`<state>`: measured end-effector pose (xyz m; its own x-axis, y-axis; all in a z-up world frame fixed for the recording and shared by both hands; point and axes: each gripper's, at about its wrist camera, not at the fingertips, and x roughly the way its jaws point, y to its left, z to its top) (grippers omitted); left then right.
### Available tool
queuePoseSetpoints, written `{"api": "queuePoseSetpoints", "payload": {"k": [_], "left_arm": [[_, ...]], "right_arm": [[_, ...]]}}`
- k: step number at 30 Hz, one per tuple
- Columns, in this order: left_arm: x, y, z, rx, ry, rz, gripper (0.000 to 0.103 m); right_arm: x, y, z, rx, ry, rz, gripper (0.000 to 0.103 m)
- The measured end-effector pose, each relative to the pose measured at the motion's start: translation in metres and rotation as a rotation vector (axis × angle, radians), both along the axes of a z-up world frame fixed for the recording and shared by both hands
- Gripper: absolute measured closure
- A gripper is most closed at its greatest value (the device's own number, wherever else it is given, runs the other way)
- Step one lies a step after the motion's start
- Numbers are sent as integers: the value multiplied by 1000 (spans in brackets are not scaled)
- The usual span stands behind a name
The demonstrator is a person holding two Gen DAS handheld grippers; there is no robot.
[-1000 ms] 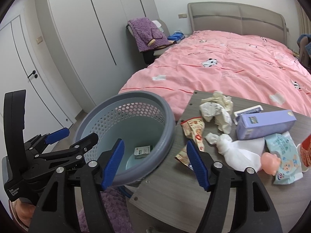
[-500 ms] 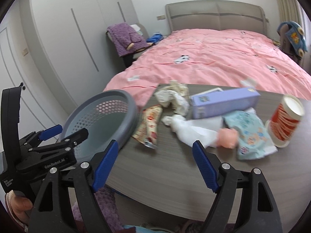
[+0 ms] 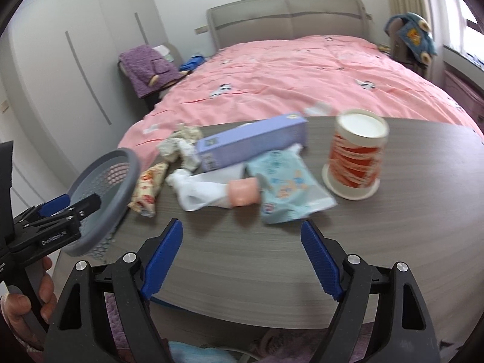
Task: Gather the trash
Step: 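Move both open tools back over the table, then close the right tool around the red-and-white paper cup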
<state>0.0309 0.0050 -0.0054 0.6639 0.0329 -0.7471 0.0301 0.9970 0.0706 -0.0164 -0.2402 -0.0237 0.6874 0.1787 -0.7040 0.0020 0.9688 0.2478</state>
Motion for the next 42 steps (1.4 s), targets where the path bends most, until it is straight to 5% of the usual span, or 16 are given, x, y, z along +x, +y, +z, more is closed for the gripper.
{"api": "queuePoseSetpoints", "payload": {"k": [28, 42], "left_arm": [[37, -12, -18, 38, 48, 65, 19], [38, -14, -19, 42, 52, 62, 19]], "right_arm": [[67, -78, -23, -58, 2, -200, 25], [78, -81, -32, -63, 17, -207, 41]]}}
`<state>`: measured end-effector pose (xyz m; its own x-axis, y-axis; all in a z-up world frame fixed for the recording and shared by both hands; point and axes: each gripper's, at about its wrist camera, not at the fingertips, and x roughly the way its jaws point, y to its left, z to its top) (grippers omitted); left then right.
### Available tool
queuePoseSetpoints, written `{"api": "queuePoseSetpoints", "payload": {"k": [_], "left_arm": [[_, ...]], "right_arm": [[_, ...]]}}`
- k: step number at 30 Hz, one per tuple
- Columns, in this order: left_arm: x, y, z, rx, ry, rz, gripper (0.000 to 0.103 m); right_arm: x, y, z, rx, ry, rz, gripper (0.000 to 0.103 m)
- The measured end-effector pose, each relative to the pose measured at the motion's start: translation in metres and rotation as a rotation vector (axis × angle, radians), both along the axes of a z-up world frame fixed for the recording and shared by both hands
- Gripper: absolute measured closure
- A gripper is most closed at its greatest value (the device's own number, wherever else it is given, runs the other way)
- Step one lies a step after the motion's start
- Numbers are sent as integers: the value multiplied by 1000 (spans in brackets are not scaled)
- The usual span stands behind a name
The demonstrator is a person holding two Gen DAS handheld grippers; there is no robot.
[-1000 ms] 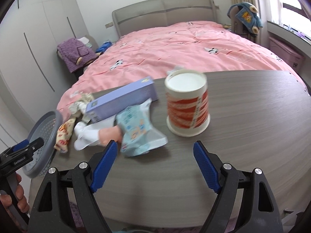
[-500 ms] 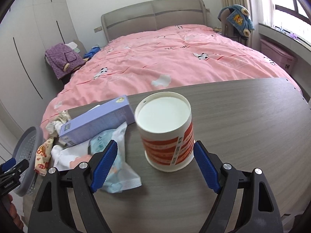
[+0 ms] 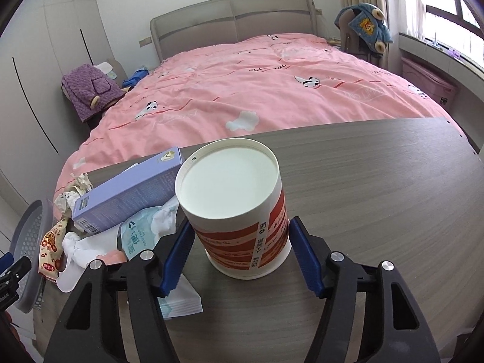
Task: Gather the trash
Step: 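Close the right tool around the red-and-white paper cup, then grasp the red-and-white snack wrapper with the left tool while the right holds the cup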
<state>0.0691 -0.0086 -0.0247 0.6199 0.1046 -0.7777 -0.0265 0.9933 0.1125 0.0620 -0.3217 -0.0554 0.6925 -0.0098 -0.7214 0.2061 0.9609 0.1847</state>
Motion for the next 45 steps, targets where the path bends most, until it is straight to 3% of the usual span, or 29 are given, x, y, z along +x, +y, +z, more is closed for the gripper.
{"api": "queuePoseSetpoints", "payload": {"k": [21, 35, 45], "left_arm": [[10, -22, -2, -18, 14, -46, 19], [25, -38, -14, 26, 0, -73, 19], [31, -46, -27, 52, 41, -92, 53]], "right_arm": [[-39, 13, 17, 61, -55, 45, 41], [-44, 0, 23, 97, -84, 22, 41], [-48, -6, 23, 109, -91, 11, 41]]}}
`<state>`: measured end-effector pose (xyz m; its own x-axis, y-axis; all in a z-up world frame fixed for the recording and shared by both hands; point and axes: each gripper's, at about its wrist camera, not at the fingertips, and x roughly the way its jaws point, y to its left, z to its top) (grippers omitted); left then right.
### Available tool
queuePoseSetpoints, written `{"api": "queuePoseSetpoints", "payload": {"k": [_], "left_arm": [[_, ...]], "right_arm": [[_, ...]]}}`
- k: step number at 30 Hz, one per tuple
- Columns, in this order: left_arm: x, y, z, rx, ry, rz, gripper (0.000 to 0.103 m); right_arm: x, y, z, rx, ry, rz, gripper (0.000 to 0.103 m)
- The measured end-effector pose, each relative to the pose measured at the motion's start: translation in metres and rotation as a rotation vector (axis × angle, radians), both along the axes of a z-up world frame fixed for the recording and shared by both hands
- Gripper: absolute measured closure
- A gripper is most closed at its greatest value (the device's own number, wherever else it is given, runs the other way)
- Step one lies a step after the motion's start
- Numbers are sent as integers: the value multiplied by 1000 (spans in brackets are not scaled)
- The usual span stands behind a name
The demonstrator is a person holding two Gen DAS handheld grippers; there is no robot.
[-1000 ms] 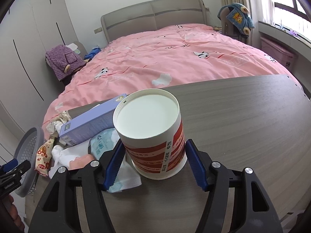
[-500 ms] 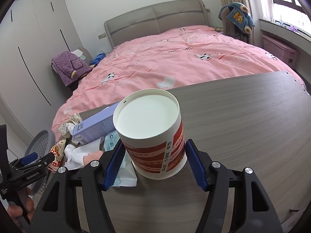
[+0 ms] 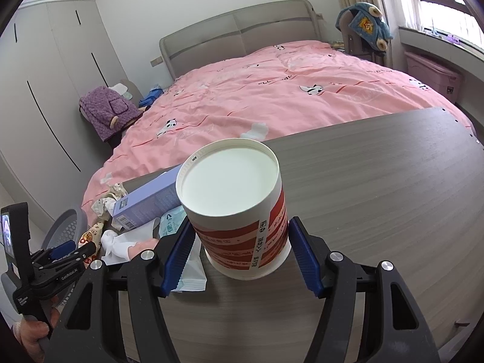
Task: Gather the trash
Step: 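Grasp the red-and-white snack wrapper with the left tool while the right holds the cup, then carry the wrapper and the cup over the basket with both tools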
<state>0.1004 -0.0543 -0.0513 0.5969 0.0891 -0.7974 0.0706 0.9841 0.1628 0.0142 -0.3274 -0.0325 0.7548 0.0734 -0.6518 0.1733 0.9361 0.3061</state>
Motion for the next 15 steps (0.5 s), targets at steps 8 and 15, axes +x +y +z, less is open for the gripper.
{"api": "queuePoseSetpoints", "payload": {"k": [8, 15], "left_arm": [[1, -1, -4, -23, 28, -12, 76], [-3, 1, 4, -49, 23, -21, 81]], "right_arm": [[-1, -1, -1, 6, 2, -6, 41], [-6, -3, 1, 1, -2, -12, 41]]}}
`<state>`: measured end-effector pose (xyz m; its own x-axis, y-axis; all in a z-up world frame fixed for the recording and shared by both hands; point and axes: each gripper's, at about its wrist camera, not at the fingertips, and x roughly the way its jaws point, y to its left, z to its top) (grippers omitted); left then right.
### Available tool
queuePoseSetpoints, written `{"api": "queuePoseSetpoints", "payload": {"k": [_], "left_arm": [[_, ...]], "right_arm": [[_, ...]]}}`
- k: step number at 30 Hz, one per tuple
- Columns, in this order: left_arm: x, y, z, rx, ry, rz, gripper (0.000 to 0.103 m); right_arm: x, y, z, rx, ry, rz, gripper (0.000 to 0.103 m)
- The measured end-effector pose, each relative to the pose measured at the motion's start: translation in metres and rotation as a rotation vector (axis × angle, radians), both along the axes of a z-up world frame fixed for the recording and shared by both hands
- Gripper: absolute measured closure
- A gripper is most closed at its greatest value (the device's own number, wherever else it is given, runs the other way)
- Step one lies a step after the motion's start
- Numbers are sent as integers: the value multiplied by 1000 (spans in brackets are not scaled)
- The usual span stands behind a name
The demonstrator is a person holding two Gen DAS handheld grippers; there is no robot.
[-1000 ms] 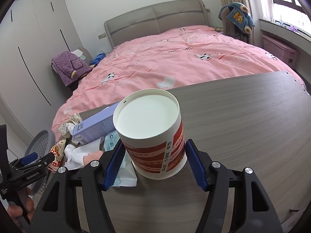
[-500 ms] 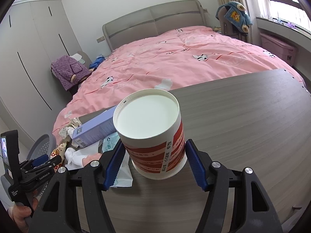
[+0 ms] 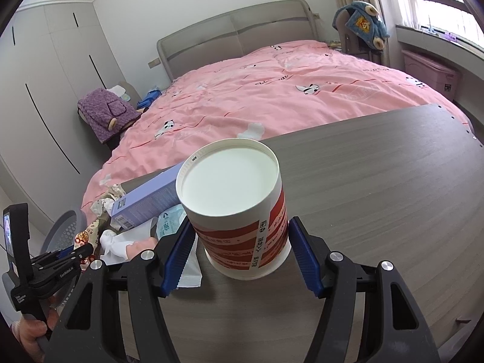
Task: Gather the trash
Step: 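Carry the wrapper and the cup over the basket with both tools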
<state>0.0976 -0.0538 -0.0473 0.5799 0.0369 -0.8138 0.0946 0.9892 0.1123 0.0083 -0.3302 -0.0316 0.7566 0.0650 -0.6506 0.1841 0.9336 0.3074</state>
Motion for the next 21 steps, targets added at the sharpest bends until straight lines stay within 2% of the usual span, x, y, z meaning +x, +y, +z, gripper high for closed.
{"api": "queuePoseSetpoints", "payload": {"k": [21], "left_arm": [[-36, 16, 41, -58, -95, -17, 81]], "right_arm": [[-19, 25, 24, -39, -19, 34, 41]]}}
